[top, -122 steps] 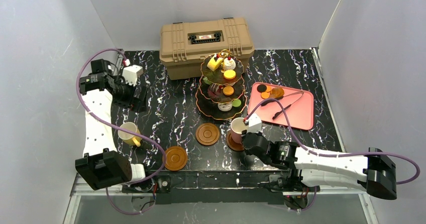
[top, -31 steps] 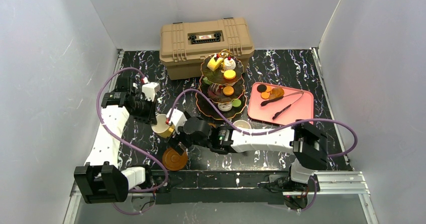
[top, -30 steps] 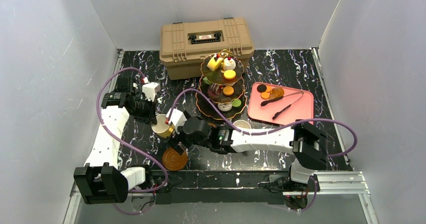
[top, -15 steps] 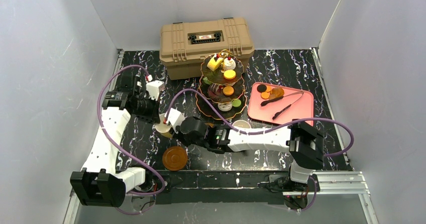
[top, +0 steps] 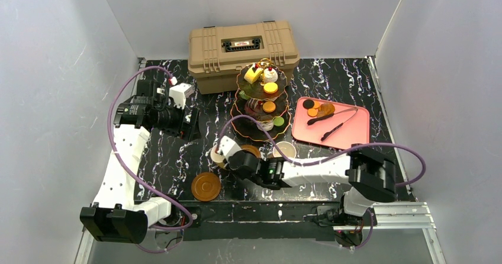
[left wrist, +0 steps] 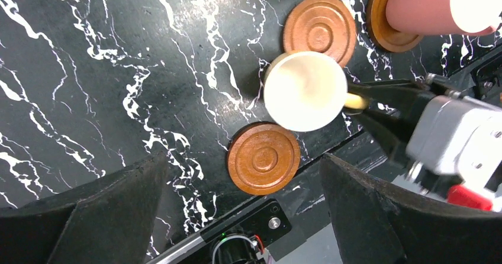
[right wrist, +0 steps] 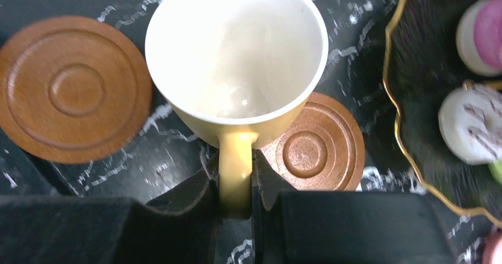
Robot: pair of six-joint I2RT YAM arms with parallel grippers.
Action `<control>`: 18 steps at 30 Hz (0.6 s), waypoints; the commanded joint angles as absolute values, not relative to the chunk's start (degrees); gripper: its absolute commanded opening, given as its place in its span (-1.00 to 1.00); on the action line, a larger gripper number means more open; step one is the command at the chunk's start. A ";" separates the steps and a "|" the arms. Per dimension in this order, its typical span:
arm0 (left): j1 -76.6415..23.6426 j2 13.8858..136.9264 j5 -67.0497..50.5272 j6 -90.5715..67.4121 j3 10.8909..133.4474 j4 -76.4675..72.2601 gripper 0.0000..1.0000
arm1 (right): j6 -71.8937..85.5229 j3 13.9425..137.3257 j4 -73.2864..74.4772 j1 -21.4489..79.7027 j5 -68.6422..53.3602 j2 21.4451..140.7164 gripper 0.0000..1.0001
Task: Serve the afternoon tea
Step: Pick up the cup at the center of the board, then place the cup on the coaster.
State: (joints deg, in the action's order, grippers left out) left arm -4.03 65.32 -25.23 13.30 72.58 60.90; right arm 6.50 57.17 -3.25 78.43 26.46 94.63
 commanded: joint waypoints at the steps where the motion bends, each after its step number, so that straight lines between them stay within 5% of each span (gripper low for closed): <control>1: -4.23 65.84 -25.85 13.50 75.50 62.70 0.96 | 10.56 53.07 -10.65 78.05 33.93 85.10 -0.97; 18: -4.22 66.26 -24.32 14.74 73.61 61.38 0.96 | 16.43 45.30 -6.75 77.71 41.61 75.48 -0.97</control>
